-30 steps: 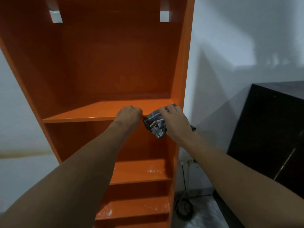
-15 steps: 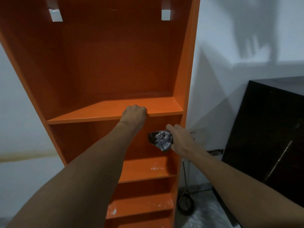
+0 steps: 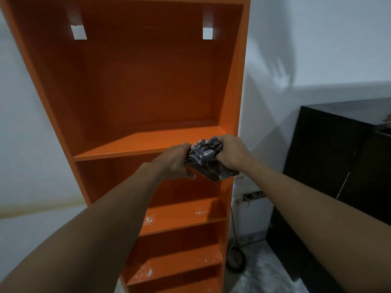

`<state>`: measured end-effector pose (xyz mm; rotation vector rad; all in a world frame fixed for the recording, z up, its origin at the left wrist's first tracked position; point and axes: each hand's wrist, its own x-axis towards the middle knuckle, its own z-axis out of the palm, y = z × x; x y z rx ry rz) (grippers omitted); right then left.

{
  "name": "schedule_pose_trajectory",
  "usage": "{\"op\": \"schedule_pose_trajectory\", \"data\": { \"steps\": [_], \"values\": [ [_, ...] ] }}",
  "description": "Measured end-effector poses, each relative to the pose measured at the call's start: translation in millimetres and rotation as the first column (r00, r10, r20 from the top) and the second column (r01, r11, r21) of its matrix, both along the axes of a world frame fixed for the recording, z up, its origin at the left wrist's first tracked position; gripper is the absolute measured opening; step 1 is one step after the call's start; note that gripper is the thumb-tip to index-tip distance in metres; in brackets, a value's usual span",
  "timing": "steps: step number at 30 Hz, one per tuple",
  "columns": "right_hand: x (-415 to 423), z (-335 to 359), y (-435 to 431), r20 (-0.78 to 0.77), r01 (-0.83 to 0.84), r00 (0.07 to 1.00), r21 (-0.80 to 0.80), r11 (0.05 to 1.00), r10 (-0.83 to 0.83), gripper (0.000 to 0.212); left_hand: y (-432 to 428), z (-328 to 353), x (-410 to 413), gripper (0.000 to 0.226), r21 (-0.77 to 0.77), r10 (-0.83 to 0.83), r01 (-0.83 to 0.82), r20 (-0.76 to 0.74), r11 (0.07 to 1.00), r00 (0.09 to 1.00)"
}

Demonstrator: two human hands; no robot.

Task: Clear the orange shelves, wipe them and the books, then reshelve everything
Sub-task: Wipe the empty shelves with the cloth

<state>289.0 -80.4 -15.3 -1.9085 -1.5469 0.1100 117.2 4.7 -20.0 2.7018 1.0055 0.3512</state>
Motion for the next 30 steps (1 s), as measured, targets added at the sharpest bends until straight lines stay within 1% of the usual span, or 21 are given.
{"op": "schedule_pose_trajectory", "data": {
  "steps": [2,5,6,8,10,13,15,17,18,20,21,23,24,26,27,28,30],
  "values": [
    [-10,8,-6,-0.013,-0.033,0.999,-0.008,0.999,0.033,0.030,-4,-11,-7,0.037,0.021,-0.021,0.017,0.169,1.000,0.985],
    [-19,10,-14,-0.045,-0.070,0.997,-0.025,0.997,0.069,0.037,-7,-19,-13,0.010,0.051,-0.003,-0.015,0.333,0.999,0.943],
    [-20,7,-16,-0.063,-0.082,0.995,-0.055,0.995,0.078,0.043,-7,-21,-15,0.005,0.055,0.008,-0.032,0.375,0.998,0.927],
    [-21,-3,-19,-0.089,-0.102,0.992,-0.122,0.987,0.092,0.049,-9,-22,-15,0.010,0.041,0.047,-0.071,0.421,0.997,0.906],
    [-20,-14,-19,-0.100,-0.112,0.990,-0.151,0.982,0.097,0.045,-9,-25,-13,0.014,0.015,0.075,-0.088,0.402,0.996,0.913],
    [-13,-29,-10,-0.063,-0.098,0.994,-0.207,0.973,0.087,0.020,-1,-37,-7,0.011,-0.040,0.084,-0.076,0.271,0.996,0.959],
    [-9,-40,-1,-0.058,-0.102,0.994,-0.258,0.961,0.090,0.010,5,-50,-2,0.006,-0.039,0.101,-0.096,0.182,0.995,0.978],
    [-4,-52,10,-0.025,-0.121,0.993,-0.306,0.944,0.119,0.009,8,-66,6,0.003,-0.017,0.132,-0.131,0.122,0.991,0.984],
    [-3,-58,13,0.001,-0.130,0.990,-0.326,0.936,0.138,0.011,9,-73,9,0.003,-0.042,0.153,-0.150,0.105,0.988,0.983],
    [3,-73,22,0.040,-0.146,0.984,-0.373,0.916,0.173,0.018,9,-89,15,0.003,-0.149,0.190,-0.180,0.059,0.972,0.980],
    [8,-83,27,0.050,-0.161,0.979,-0.399,0.903,0.197,0.020,11,-99,19,0.006,-0.206,0.195,-0.182,0.041,0.961,0.980],
    [16,-107,37,0.079,-0.184,0.967,-0.442,0.878,0.243,0.021,14,-125,24,0.013,-0.306,0.217,-0.193,0.045,0.932,0.975],
    [19,-120,42,0.091,-0.186,0.963,-0.458,0.869,0.254,0.020,16,-139,26,0.014,-0.373,0.239,-0.202,0.057,0.906,0.969],
    [21,-144,47,0.120,-0.195,0.951,-0.483,0.854,0.285,0.012,17,-168,28,0.015,-0.506,0.295,-0.226,0.060,0.833,0.954],
    [22,-156,49,0.139,-0.199,0.943,-0.496,0.845,0.303,0.006,18,-179,30,0.017,-0.543,0.317,-0.237,0.058,0.806,0.947],
    [22,-167,52,0.156,-0.201,0.934,-0.514,0.834,0.321,0.006,22,-192,33,0.021,-0.563,0.333,-0.241,0.065,0.791,0.941],
    [24,-188,60,0.155,-0.200,0.932,-0.534,0.821,0.328,0.013,33,-214,38,0.026,-0.576,0.354,-0.241,0.091,0.781,0.931]
  ]
}}
